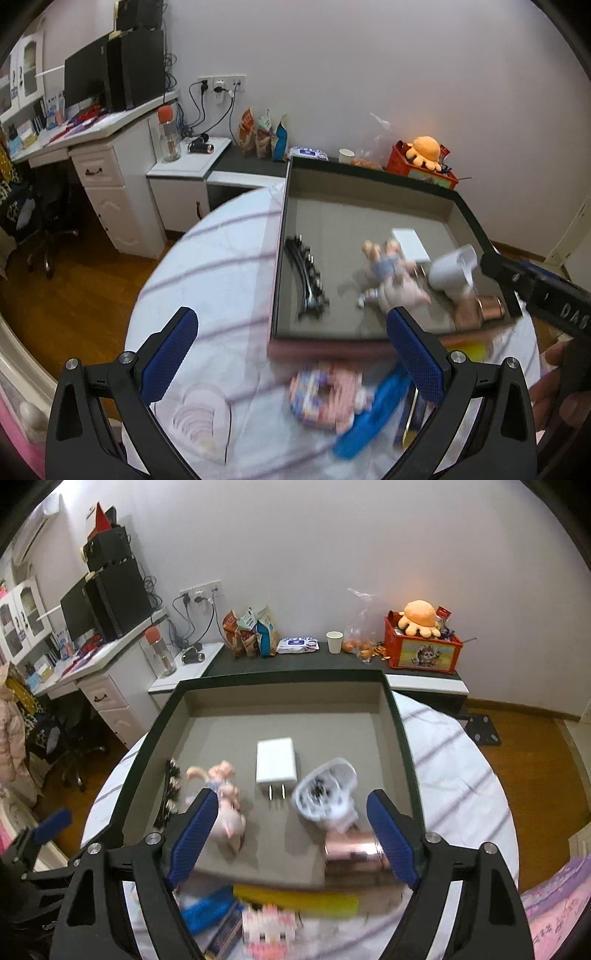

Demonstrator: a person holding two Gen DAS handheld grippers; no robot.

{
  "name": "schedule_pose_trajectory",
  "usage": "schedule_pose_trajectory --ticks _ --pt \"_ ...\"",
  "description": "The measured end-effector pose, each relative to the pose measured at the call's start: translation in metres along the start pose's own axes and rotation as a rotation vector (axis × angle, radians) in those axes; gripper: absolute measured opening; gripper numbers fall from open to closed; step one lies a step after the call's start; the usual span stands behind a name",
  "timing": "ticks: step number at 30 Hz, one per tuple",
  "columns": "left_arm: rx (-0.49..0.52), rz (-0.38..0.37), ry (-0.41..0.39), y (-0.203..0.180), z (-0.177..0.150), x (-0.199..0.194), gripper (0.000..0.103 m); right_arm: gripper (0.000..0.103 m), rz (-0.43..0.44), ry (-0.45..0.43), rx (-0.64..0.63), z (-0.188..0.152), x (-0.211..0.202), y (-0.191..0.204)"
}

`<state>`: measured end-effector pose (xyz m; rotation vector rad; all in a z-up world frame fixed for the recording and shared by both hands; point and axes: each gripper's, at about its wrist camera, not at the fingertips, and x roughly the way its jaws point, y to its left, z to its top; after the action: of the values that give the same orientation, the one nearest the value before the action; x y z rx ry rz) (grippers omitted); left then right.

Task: Organize rigid objects
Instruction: 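Withdraw the right gripper from the box, then reach the left gripper to the pink block donut figure and grasp it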

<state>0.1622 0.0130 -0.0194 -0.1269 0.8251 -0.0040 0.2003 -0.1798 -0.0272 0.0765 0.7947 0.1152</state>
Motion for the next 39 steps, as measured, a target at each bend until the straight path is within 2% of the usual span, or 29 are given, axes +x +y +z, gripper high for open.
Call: schedule_pose_trajectory --ticks 2,4,11,16,31,39 --pt "-0.002 0.0 0.005 0.001 -0.01 -0.006 0.103 0.091 0.001 -0.004 0.019 -0.011 -0.009 -0.005" --pt "-0.008 -0.006 0.009 0.002 -0.02 -0.012 0.103 0.103 0.004 -0.007 0.034 -0.019 -0.016 -0.009" --pt "0.036 0.007 0.024 -0.011 -0.045 -0.024 0.103 0.103 0.015 -0.002 0.063 -0.043 -0.037 -0.021" --pt "0.056 0.032 0.044 -0.019 -0.052 -0.018 0.103 0.103 0.018 0.011 0.069 -0.058 -0.043 -0.026" --pt "0.107 0.036 0.171 -0.026 -0.044 0.042 0.103 0.103 0.007 0.042 0.072 -0.059 -0.026 -0.03" --pt "0.108 -0.006 0.216 -0.025 -0.048 0.063 0.099 0.103 0.001 0.07 0.078 -0.057 -0.011 -0.032"
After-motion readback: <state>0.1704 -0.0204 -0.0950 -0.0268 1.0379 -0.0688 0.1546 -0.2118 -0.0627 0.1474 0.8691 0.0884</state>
